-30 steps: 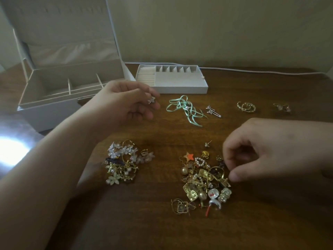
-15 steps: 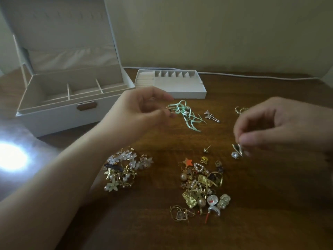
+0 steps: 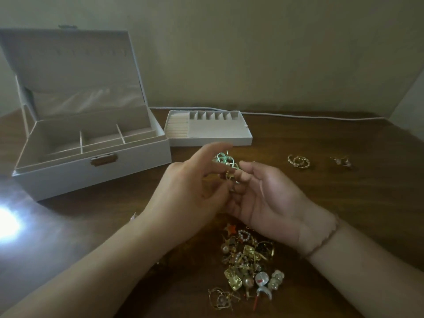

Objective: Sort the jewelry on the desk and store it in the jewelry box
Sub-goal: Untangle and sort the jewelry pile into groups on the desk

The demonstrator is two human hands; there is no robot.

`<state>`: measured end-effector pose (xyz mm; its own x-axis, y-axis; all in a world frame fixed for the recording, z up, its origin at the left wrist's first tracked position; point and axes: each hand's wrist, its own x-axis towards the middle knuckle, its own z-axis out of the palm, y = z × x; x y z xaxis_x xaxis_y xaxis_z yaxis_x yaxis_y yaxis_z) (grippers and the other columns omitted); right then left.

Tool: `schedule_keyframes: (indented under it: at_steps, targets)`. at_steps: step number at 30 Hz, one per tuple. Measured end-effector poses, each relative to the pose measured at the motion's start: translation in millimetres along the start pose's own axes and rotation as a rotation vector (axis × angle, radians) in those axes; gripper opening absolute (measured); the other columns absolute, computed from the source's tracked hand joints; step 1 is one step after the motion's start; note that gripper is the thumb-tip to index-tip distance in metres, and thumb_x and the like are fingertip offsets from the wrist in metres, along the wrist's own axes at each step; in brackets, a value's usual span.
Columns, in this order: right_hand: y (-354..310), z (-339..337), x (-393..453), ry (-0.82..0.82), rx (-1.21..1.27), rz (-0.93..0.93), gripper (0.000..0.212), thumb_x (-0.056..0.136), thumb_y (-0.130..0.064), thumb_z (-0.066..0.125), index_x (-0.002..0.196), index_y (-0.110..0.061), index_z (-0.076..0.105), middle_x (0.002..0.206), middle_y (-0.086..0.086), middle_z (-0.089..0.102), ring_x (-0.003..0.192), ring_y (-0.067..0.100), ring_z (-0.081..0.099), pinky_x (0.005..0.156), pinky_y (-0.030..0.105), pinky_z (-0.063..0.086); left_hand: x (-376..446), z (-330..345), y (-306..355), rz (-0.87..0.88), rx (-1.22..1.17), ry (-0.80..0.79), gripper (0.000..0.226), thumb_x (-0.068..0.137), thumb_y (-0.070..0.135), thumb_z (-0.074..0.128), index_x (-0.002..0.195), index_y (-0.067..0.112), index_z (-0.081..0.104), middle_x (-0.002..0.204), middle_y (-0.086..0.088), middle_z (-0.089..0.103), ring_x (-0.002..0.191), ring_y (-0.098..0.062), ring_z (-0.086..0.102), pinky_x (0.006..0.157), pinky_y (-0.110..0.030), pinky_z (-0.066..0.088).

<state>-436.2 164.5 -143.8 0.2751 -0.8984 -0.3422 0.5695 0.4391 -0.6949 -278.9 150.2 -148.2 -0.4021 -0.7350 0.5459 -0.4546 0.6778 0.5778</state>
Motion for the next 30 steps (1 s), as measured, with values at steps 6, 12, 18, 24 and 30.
schedule_keyframes:
  at_steps: [6,12,18,24,30]
  targets:
    - [-13,-3,-10,-0.055,-0.218,-0.103,0.021,0.097,-0.01,0.046,0.108,-0.002,0.061,0.084,0.01,0.062,0.07,0.016,0.054,0.058,0.022,0.047,-2,0,-6,0.001,-0.077,-0.183,0.079,0.082,0.058,0.059,0.149,0.042,0.022,0.143,0.024,0.048,0.128,0.005,0.048,0.102,-0.029,0.049]
    - [-118,-71,-44,0.461,-0.506,-0.693,0.017,0.096,-0.002,0.047,0.091,-0.01,0.061,0.078,0.006,0.062,0.054,0.008,0.048,0.044,0.013,0.034,-4,7,9,0.102,0.23,-0.681,0.073,0.082,0.081,0.03,0.148,0.056,0.009,0.151,0.044,0.004,0.141,0.018,-0.001,0.116,-0.018,0.008]
    - [-151,-186,-49,1.44,-1.372,-0.475,0.026,0.093,-0.003,0.05,0.109,-0.011,0.069,0.122,0.018,0.063,0.11,0.035,0.057,0.094,0.036,0.046,-6,7,3,0.192,0.318,-0.761,0.074,0.083,0.086,0.023,0.148,0.056,0.005,0.154,0.041,-0.006,0.139,0.02,-0.012,0.12,-0.027,-0.002]
    - [-145,-193,-27,1.345,-1.583,-0.254,0.022,0.093,-0.008,0.053,0.104,-0.02,0.068,0.128,0.012,0.058,0.102,0.029,0.058,0.08,0.031,0.048,-4,5,-9,0.271,0.331,-0.848,0.074,0.08,0.089,0.02,0.147,0.058,0.009,0.153,0.043,-0.003,0.139,0.019,-0.013,0.116,-0.028,-0.011]
    - [-147,-181,-38,1.295,-1.673,-0.204,0.031,0.09,-0.019,0.063,0.122,-0.02,0.061,0.136,0.014,0.048,0.113,0.033,0.054,0.086,0.035,0.046,-5,10,-13,0.337,0.256,-0.791,0.071,0.083,0.087,0.027,0.145,0.053,0.029,0.153,0.038,0.02,0.142,0.017,0.003,0.116,-0.025,-0.002]
